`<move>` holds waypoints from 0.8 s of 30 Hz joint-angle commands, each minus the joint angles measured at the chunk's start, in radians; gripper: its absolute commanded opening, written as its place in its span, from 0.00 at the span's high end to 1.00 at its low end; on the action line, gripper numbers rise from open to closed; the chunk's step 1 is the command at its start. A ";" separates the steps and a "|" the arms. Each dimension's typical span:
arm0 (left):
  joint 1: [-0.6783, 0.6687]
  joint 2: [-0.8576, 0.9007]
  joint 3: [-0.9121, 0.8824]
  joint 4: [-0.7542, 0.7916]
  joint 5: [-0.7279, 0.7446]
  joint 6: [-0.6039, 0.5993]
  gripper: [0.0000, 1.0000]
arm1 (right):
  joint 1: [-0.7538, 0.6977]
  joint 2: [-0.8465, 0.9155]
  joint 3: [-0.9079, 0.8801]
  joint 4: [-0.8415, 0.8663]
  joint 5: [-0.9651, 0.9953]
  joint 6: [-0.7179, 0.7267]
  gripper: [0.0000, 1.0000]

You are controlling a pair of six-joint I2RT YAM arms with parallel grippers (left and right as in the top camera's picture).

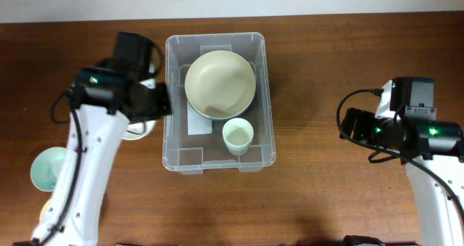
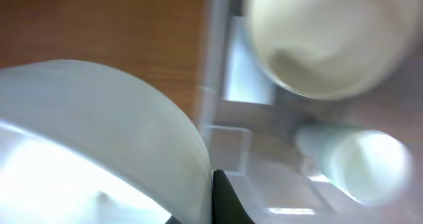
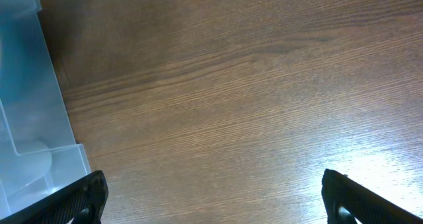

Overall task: Pack container
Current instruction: 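Carry the white bowl with the left gripper into the bin's front-left corner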

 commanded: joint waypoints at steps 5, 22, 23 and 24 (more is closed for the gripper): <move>-0.243 0.079 -0.002 0.029 0.001 -0.184 0.99 | 0.003 -0.004 0.004 -0.012 0.016 0.002 0.01; -0.305 0.391 -0.012 0.071 0.056 -0.189 0.99 | 0.003 -0.004 0.004 -0.016 0.016 0.002 0.01; -0.303 0.407 -0.012 0.072 0.068 -0.193 0.99 | 0.003 -0.004 0.004 -0.016 0.016 0.002 0.01; -0.302 0.418 -0.012 0.072 0.074 -0.193 0.99 | 0.003 -0.004 0.004 -0.016 0.016 0.002 0.01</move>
